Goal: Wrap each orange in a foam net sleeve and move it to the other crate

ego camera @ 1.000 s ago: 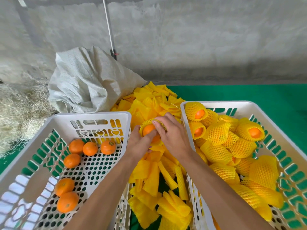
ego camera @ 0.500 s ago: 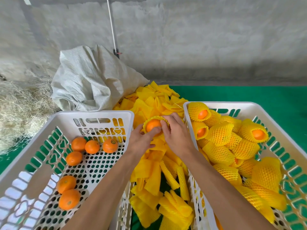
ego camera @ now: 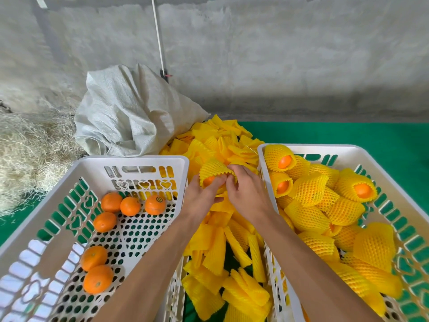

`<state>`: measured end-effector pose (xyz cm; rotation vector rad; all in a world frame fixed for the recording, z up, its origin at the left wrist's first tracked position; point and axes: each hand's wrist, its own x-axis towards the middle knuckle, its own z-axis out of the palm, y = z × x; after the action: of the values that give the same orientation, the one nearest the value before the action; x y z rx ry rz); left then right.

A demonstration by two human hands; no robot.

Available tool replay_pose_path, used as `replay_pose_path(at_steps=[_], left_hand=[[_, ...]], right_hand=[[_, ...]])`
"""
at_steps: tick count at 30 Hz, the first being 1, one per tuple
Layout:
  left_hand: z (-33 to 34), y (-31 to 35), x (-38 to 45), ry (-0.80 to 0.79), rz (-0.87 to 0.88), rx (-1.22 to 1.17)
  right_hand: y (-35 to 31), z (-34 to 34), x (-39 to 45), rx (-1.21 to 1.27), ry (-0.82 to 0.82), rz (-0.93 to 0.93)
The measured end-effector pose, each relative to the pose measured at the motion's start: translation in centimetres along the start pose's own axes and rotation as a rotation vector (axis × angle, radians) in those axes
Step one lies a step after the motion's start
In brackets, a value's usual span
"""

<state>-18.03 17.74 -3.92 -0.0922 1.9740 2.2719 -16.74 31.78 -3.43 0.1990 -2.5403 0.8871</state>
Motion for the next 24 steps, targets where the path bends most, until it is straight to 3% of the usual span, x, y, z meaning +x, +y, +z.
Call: replay_pose_path(at_steps=[6,12,18,24], left_hand=[[-0.1,-0.12,-0.18,0.081,0.123,0.107],[-0.54,0.17,-0.05,0.162,0.073,0.113],[-0.33,0.55,0.27,0.16,-0.092,-0.113],[0.09,0.07,-0.03,0.082,0.006,0.051]], right_hand=[[-0.12,-0.4,0.12,-0.012,0.034,-0.061],[-0.96,-0.48,-0.19,-0.069,0.107,-0.237],[-0.2,0.27,-0.22,-0.111,-0.026,-0.063],[-0.25,-0.49,0.1,-0.049,-0.002,-0.006]])
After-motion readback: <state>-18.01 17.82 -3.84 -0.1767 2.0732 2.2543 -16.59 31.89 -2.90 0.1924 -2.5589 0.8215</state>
